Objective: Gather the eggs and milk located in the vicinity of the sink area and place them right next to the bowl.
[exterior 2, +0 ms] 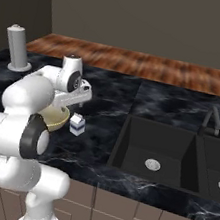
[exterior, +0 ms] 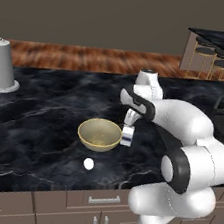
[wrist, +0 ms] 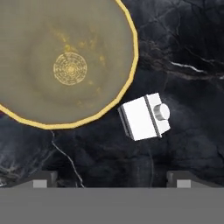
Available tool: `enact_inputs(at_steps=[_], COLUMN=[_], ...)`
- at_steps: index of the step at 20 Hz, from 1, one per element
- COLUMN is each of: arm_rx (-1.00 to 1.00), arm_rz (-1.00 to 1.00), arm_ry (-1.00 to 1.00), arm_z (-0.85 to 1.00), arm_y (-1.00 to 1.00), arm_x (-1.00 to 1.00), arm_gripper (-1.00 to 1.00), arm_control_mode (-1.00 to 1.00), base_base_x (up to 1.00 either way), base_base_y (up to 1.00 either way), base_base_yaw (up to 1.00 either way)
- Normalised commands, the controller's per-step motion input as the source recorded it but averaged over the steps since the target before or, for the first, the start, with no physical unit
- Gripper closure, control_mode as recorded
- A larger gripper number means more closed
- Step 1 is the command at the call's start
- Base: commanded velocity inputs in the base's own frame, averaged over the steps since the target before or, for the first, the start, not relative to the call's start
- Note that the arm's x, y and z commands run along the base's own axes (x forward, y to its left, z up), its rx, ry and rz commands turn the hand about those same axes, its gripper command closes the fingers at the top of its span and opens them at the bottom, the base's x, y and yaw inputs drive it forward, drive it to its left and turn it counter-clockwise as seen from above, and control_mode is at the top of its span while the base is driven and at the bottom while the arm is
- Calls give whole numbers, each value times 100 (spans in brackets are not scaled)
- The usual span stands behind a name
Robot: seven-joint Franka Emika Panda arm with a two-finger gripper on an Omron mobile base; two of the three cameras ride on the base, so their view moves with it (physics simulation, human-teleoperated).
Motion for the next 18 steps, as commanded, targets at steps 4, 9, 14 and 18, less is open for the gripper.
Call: enact_inputs(at_steps=[4, 9, 14, 18], arm_rx=[0, 0, 2, 6], arm_rz=[-47, -51, -58, -59], arm_ry=[0, -3, -3, -6], arm_z=[12, 7, 0, 0], arm_y=[26, 43, 61, 56], arm_x=[-100, -100, -60, -8], arm_gripper=[-100, -100, -100, -100], arm_control_mode=[-100, -100, -100, -100], base_base_x=[0, 0, 0, 0], base_base_y=[0, 0, 0, 0], base_base_yaw=[0, 0, 0, 0])
